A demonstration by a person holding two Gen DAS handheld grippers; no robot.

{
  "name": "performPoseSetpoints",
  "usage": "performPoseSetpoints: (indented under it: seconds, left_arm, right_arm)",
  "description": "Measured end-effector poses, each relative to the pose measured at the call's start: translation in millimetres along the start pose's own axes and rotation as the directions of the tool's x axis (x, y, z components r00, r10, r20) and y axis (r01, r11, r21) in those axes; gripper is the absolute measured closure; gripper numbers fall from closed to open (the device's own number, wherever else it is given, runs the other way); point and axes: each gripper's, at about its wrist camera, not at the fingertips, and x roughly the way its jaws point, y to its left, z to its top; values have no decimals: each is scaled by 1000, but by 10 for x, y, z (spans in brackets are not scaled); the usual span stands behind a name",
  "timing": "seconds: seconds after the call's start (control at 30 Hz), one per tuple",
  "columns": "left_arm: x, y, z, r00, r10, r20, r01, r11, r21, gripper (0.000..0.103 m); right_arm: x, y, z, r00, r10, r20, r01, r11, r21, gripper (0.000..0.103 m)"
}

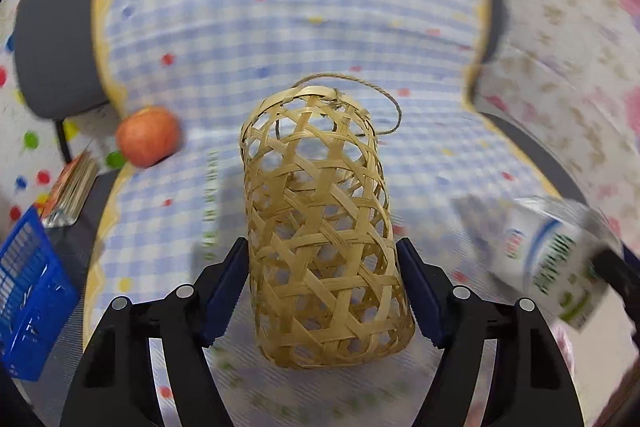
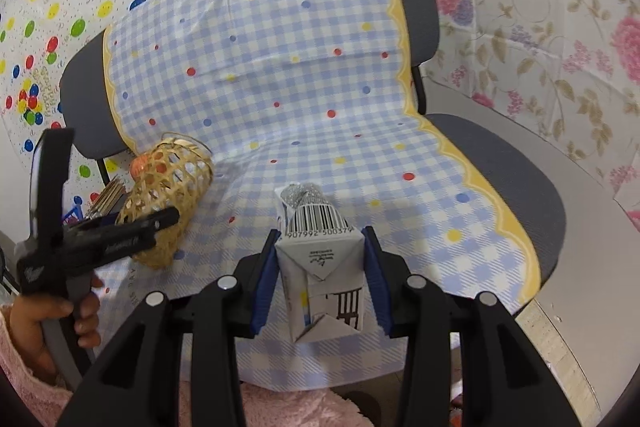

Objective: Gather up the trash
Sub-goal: 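Carry the bamboo cylinder and milk carton over the bin and release both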

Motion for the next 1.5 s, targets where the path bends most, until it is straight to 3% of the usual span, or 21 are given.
performPoseSetpoints:
  seconds: [0.27, 0.47, 0.7, 0.93, 1.07, 1.27, 1.43, 1.5]
  left_arm:
    - [-392, -607, -183, 991, -131, 28, 128, 987, 98, 30]
    - [-519, -1019, -414, 974, -227, 24, 221, 962, 158, 30]
    - [-625, -1506, -718, 934, -356, -27, 352, 905, 238, 30]
    - [-761, -2015, -1002, 884, -458, -93, 460, 819, 342, 29]
    - [-813, -2274, -1148, 859, -495, -135, 506, 776, 377, 29]
    - [-782, -2604, -1279, 835, -516, -191, 545, 730, 411, 29]
    - [-676, -2796, -1297, 829, -512, -227, 557, 714, 423, 28]
    - [-614, -2890, -1308, 829, -501, -248, 558, 706, 436, 21]
  right_arm:
    - [-333, -163, -33, 999, -14, 48, 13, 1000, 15, 63]
    - [-703, -351, -226, 994, -81, 77, 79, 996, 28, 63]
    - [-1185, -683, -618, 968, -234, 96, 227, 971, 74, 63]
    - [-1632, -1029, -1034, 923, -376, 84, 362, 921, 145, 63]
    - [-1858, -1196, -1227, 895, -441, 73, 422, 887, 187, 63]
    - [-2026, -1393, -1440, 849, -525, 49, 504, 835, 219, 63]
    - [-1940, -1593, -1516, 844, -536, 20, 515, 821, 247, 62]
    - [-1830, -1690, -1548, 851, -526, -13, 512, 822, 250, 54]
